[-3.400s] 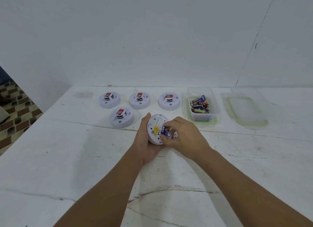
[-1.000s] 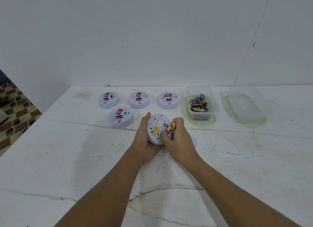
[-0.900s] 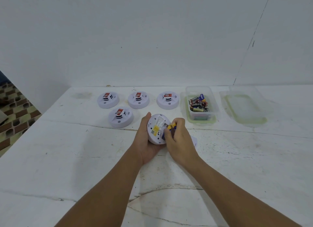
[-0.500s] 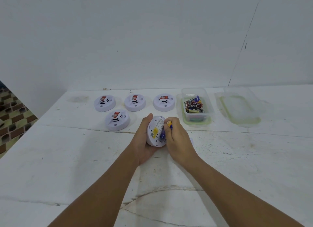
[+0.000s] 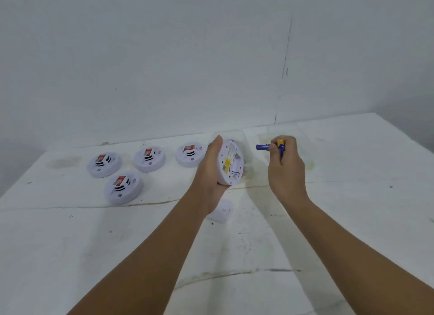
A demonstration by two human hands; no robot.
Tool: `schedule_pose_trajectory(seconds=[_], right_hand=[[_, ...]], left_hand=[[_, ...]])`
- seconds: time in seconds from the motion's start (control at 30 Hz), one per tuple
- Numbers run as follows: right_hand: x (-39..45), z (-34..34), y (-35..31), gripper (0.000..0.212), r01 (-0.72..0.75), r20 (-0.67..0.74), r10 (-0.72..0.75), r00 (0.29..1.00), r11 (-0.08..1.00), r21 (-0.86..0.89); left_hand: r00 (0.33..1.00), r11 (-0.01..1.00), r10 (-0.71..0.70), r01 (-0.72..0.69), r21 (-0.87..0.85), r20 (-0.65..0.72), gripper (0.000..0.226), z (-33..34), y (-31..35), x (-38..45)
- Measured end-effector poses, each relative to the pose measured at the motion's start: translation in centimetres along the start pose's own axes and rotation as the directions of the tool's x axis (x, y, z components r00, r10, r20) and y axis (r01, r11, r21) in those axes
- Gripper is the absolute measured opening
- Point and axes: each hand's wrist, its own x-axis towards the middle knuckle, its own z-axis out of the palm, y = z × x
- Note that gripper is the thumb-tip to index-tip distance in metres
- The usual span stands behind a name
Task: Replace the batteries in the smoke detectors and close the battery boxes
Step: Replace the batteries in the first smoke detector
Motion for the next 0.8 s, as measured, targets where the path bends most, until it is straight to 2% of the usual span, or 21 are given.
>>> schedule_pose_trajectory(seconds=[0.17,0.33,0.63,0.8], right_hand=[[3.3,-4.0,2.8,0.007,0.069,-0.026,-0.078,0.997,0.966,-0.250],[6.0,-5.1,4.9,0.017,0.049,0.051,-0.028,0.998,0.878,-0.475],[7.8,-4.7,5.9,0.021,0.039,0.120,0.047,0.992,0.781,-0.624],[8.4,-4.6,5.9,0.021,0.041,0.140,0.063,0.988,0.772,-0.634]], left_hand=[[1.000,1.000,-0.009,0.008,0.023,0.017,0.059,3.4,-0.9,1.8],[0.999,0.999,-0.040,0.040,0.027,0.011,0.058,5.3,-1.5,2.7],[0.999,0.996,-0.049,0.047,0.069,0.019,0.051,5.2,-1.6,3.4],[0.999,0.998,-0.035,0.035,0.043,-0.005,0.042,4.5,-1.5,3.4]])
